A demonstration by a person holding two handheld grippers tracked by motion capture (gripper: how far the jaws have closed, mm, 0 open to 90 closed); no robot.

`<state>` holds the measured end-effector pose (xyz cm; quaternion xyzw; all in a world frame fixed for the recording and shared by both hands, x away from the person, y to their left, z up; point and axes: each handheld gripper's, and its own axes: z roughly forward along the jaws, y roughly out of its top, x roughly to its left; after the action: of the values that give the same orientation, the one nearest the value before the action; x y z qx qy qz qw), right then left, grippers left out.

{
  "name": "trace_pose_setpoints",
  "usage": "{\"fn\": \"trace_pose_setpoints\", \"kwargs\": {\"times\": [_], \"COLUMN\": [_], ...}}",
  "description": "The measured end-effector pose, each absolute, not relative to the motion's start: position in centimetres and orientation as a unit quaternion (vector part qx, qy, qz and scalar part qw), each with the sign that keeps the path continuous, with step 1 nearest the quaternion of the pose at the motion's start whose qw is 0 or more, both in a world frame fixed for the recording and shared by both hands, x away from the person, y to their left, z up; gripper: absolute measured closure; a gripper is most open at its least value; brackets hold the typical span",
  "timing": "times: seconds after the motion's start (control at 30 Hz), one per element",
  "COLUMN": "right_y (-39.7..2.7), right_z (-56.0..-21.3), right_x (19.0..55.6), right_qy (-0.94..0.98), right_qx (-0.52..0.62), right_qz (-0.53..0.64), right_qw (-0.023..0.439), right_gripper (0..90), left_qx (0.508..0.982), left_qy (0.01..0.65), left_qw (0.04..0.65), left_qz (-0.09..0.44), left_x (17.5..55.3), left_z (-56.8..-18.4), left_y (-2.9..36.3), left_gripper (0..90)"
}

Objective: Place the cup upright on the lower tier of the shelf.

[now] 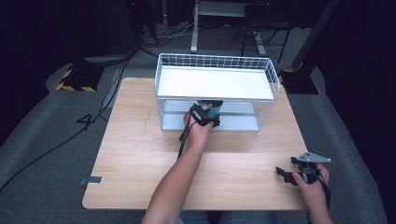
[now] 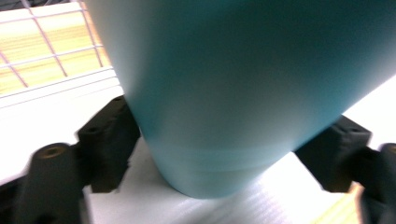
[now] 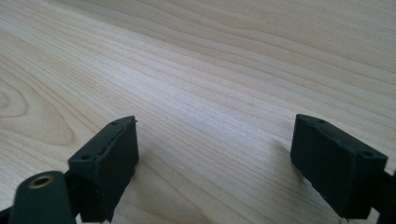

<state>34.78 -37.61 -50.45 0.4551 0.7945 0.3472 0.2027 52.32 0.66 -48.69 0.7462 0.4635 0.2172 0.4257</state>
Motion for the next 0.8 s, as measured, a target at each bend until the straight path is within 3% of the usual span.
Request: {"fn": "trace_pose_setpoints", "kwargs": {"times": [0.8], "right_y": [-37.6], "right_z": [-50.5], "right_x": [34.7], "right_qy": [0.795], "right_qx": [0.455], "right_qz": [0.348], "right_qw": [0.202], "right_gripper": [15.5], "left_qx": [0.738], "left_qy": [0.456], "left_qw": [0.448], "left_qz": [0.216], "left_x": [49.0], "left_z": [-47.9], "left_y": [3.2], "left_gripper": [15.4]}}
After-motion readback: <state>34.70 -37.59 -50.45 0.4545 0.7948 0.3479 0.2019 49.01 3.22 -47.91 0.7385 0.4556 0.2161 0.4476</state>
